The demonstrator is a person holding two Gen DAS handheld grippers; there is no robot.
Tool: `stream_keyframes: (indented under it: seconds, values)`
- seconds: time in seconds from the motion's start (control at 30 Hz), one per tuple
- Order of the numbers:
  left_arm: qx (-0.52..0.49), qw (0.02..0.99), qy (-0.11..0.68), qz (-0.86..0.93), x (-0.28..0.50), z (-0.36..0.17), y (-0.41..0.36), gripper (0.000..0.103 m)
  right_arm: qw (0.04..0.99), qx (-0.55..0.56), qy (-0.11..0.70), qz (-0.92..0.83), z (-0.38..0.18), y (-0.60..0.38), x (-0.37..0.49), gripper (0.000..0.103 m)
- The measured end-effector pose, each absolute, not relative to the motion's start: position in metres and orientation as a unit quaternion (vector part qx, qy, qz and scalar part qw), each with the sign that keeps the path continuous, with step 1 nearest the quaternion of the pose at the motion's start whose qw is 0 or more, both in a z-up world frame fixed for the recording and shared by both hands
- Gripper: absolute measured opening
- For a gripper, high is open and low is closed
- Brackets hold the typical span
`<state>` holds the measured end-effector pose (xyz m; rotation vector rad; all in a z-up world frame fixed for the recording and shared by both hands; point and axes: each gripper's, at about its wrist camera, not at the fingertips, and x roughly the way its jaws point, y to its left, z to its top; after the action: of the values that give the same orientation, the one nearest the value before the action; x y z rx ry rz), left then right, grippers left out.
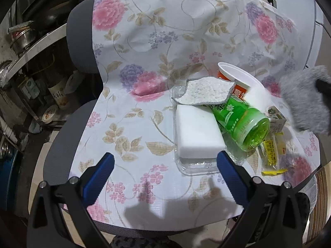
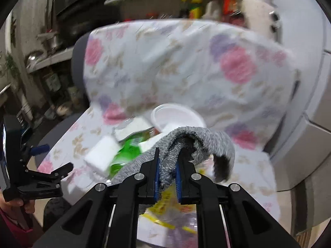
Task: Collect trash
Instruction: 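Grasp the grey cloth with the right gripper and lift it, then grasp the white sponge with the left gripper while the right gripper holds the grey cloth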
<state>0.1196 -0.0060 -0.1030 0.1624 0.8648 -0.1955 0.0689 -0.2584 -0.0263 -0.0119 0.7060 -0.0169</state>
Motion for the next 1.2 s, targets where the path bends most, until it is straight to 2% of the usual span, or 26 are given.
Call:
stream_keyframes:
  seconds: [0.37,0.7,0.87,0.9,1.03,1.2]
  values:
    - [0.116,0.883,0.438,-0.12,0.123,-0.132,-0.044,0.097,0.943,0.031,0.33,-0.033,-0.033,-0.289,0.046,0.013]
    - [0.129,0.884,0.437,-0.102,0.16,-0.16,-0.064,0.097,0.937,0.052,0.345,-0.03,-0.051,-0.297,0.046,0.013]
    - [0.114,0.881,0.447,-0.106,0.166,-0.165,-0.059,0.079,0.934,0.058,0.353,-0.029,-0.059,-0.297,0.045,0.013]
    - [0.112,0.879,0.452,-0.107,0.167,-0.167,-0.058,0.069,0.933,0.059,0.354,-0.028,-0.061,-0.296,0.045,0.013]
    - [0.097,0.884,0.441,-0.121,0.161,-0.155,-0.052,0.066,0.932,0.06,0.356,-0.026,-0.063,-0.292,0.043,0.013]
    - [0.077,0.903,0.4,-0.137,0.15,-0.117,-0.034,0.064,0.934,0.057,0.351,-0.027,-0.062,-0.289,0.041,0.013]
